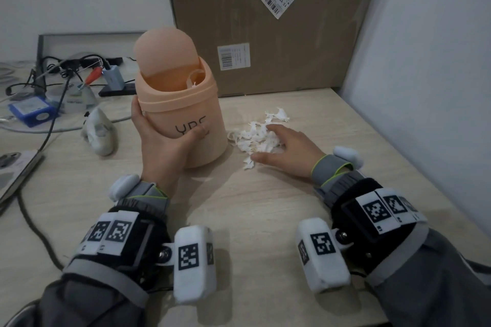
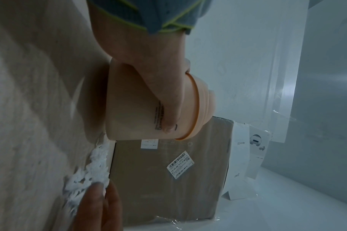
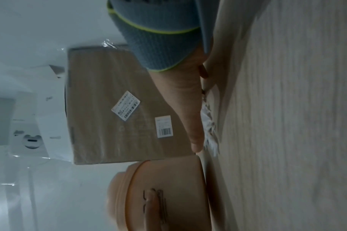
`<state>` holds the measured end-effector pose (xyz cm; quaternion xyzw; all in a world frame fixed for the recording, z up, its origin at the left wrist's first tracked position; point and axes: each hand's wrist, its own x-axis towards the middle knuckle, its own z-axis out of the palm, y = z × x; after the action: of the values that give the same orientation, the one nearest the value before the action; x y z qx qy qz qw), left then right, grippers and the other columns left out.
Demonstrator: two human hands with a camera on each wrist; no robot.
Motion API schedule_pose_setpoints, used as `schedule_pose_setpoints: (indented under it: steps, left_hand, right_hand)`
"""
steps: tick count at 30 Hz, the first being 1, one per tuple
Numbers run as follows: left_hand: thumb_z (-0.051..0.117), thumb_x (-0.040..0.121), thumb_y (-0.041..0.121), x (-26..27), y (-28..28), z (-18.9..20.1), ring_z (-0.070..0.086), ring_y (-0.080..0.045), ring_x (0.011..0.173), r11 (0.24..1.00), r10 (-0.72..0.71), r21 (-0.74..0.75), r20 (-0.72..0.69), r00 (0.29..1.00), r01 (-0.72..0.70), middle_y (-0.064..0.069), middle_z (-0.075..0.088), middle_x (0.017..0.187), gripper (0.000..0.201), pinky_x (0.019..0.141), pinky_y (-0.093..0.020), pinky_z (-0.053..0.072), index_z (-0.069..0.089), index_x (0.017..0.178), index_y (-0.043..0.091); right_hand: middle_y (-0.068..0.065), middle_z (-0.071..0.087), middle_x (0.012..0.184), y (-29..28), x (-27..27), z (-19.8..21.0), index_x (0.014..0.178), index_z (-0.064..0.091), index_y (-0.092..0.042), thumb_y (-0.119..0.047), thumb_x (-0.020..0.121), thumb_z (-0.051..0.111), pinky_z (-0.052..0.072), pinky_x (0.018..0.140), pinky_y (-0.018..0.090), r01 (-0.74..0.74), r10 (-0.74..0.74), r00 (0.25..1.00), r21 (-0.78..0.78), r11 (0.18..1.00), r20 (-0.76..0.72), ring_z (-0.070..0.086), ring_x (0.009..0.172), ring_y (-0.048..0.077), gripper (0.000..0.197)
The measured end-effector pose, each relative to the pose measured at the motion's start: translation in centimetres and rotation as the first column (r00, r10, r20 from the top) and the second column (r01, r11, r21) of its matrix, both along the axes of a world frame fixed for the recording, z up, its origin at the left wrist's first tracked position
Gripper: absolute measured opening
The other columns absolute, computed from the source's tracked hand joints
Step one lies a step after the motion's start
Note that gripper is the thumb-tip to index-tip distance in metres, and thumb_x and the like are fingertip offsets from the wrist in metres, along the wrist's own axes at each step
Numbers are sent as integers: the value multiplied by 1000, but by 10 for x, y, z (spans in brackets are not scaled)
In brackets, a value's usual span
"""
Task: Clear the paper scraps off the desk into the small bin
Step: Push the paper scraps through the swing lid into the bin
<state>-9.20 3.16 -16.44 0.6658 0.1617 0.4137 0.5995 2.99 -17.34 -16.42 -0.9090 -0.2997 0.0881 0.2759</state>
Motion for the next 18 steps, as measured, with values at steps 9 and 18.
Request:
schedule_pose_setpoints:
  steps: [9, 18]
  left_hand:
    - [89, 52, 37, -1, -1, 1, 50, -8, 132, 1000, -11, -3, 0, 1000, 11, 8, 42, 150, 132, 110, -42, 46, 9, 157, 31]
    - [89, 51, 39, -1, -1, 1, 53, -6, 128, 1000, -23, 5, -1, 1000, 23, 9, 46, 147, 131, 109, -41, 48, 11, 156, 32]
  right_hand:
    - [4, 58, 125, 20, -3, -1, 121, 61, -19, -37, 82, 66, 40, 97, 32, 53, -50, 987, -16, 998, 154, 50, 118, 25, 44]
    - [8, 70, 111, 14, 7, 1, 109, 70, -14, -12, 87, 57, 44, 81, 26, 191, -215, 948, 121, 974, 235, 61, 106, 26, 26]
